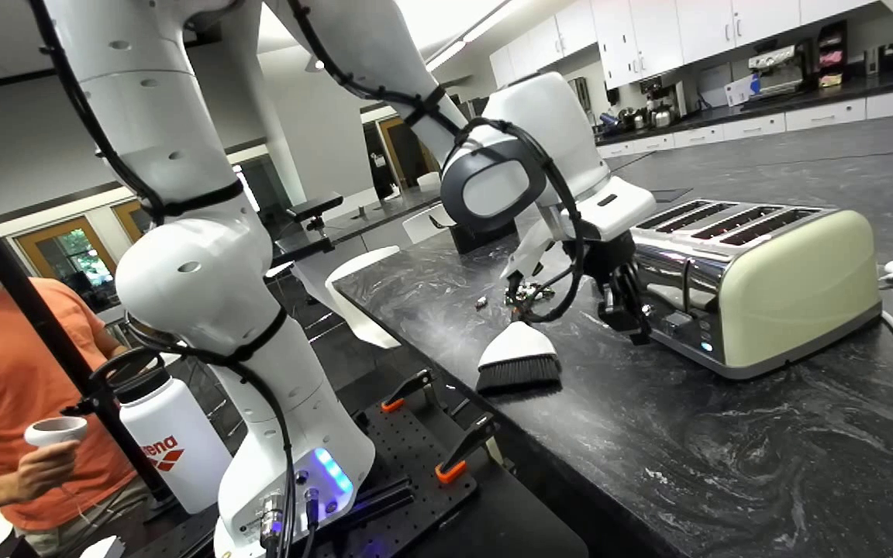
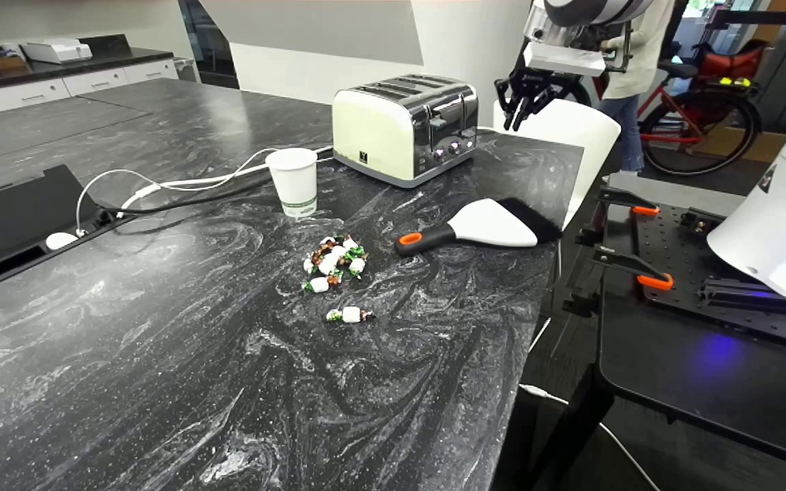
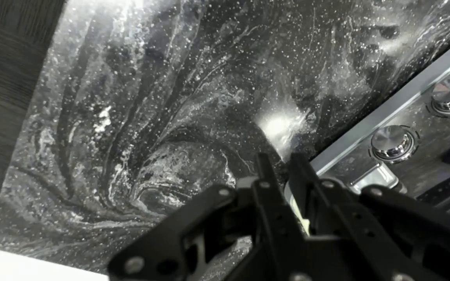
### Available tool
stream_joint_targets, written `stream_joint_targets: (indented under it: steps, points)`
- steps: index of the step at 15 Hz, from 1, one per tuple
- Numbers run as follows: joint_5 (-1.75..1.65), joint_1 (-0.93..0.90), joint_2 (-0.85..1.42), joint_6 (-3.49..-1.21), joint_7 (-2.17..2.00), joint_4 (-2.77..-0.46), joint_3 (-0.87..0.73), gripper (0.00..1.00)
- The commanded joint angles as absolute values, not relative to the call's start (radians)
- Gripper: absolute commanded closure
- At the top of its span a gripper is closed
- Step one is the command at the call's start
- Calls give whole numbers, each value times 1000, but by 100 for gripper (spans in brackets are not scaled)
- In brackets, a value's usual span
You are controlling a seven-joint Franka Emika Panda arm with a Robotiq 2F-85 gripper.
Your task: Press a button on the right side of the toaster to release the right lever upwards
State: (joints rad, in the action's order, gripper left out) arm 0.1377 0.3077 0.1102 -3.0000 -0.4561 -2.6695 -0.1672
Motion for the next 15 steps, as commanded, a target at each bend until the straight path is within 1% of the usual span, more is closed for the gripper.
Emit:
stream_joint_targets:
  steps: [1,5,8,9,11,15]
  points:
    - [276,335,220,-3099,-436,-2614,-89,100]
    - [398,457,325,-3128,-400,-2537,58,100]
    - [434,570,376,-3140,-351,-2506,134,100]
    - [403,499,337,-3104,-396,-2533,88,99]
    - [407,550,365,-3108,-374,-2516,109,99]
    - [424,595,385,-3108,-374,-2498,122,100]
